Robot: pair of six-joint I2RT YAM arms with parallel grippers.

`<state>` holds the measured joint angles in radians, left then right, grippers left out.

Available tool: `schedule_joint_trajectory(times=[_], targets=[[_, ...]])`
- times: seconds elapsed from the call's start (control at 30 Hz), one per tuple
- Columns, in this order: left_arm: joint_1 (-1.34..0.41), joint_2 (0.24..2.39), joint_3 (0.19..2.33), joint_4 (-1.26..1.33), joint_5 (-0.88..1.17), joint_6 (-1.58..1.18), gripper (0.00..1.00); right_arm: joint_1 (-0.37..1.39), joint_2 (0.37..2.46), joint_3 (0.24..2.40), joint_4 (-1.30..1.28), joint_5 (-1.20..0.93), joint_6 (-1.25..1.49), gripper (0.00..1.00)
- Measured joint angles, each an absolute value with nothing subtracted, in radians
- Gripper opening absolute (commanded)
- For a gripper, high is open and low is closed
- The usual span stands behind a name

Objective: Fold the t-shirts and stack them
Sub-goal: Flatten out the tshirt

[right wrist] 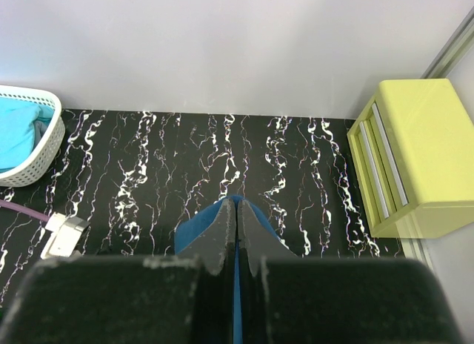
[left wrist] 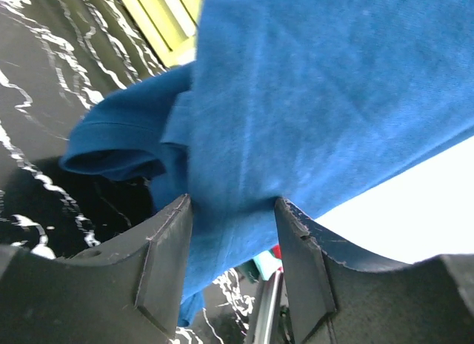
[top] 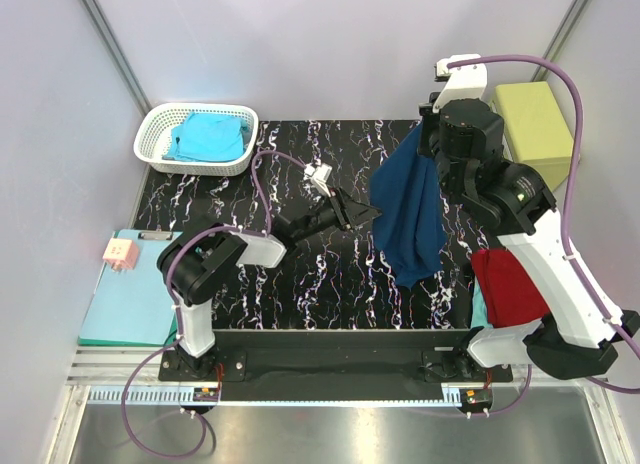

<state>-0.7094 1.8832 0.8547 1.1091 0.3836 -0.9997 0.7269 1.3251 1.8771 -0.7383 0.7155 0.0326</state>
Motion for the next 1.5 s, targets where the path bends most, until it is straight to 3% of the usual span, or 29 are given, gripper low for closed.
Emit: schedule_joint_trajectory(times=[0.3,0.5,0.87,1.5], targets=[[-0.720,1.883,0.864,1.124,0.423,-1.019,0.44,0.727,1.330,1.877,-0.738,0.715,0.033,0.00],[-0.719,1.877,0.862,1.114,0.423,-1.018,0.50,0.727,1.330,1.877,-0.738,0.715,0.033,0.00],[-0.632,1.800,0.800,1.086,0.419,-0.998,0.48,0.727,1.330,1.877,-0.738,0.714,0.036,0.00],[-0.626,1.834,0.921,1.045,0.434,-1.003,0.49,0.727,1.330,1.869,-0.738,0.713,0.042,0.00]])
